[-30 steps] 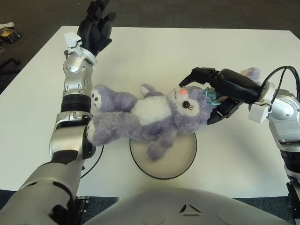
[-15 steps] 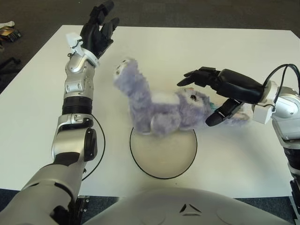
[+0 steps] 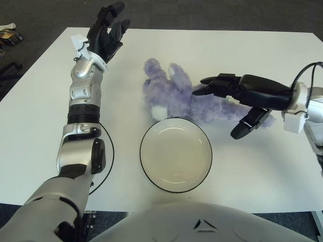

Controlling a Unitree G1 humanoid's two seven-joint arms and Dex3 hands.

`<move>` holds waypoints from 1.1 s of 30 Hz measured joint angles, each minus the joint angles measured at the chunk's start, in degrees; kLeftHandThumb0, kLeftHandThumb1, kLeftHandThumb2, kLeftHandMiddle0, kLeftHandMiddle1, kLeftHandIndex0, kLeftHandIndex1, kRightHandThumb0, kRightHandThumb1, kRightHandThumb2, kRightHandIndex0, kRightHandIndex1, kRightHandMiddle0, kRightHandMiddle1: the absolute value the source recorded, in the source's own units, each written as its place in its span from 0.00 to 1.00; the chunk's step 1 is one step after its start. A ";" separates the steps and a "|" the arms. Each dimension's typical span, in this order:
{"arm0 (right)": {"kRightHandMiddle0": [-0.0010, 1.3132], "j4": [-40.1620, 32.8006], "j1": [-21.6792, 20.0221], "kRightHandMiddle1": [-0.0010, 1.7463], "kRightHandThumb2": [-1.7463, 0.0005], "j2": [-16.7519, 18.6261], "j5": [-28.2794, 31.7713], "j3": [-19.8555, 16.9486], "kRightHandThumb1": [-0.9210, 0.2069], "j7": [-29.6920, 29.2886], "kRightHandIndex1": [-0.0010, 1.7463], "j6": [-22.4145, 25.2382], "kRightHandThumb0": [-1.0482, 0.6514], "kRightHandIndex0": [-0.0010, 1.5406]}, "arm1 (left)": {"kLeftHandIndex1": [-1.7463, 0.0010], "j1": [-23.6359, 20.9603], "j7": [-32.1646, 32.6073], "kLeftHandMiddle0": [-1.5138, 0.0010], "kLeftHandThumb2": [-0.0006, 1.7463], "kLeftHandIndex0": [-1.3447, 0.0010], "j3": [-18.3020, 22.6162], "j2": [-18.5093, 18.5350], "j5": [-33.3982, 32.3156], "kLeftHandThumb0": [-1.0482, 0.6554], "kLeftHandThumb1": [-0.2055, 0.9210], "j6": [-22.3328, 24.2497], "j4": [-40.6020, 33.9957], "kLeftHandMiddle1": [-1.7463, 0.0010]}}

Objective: Put the doll into the plate.

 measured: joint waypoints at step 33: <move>0.00 6.95 -2.32 0.44 0.61 -0.38 0.90 -4.74 0.33 -3.42 0.04 6.27 0.16 0.16 | 0.50 -4.02 -5.43 0.95 0.28 1.00 1.00 1.17 0.56 0.20 1.00 -11.94 17.35 0.61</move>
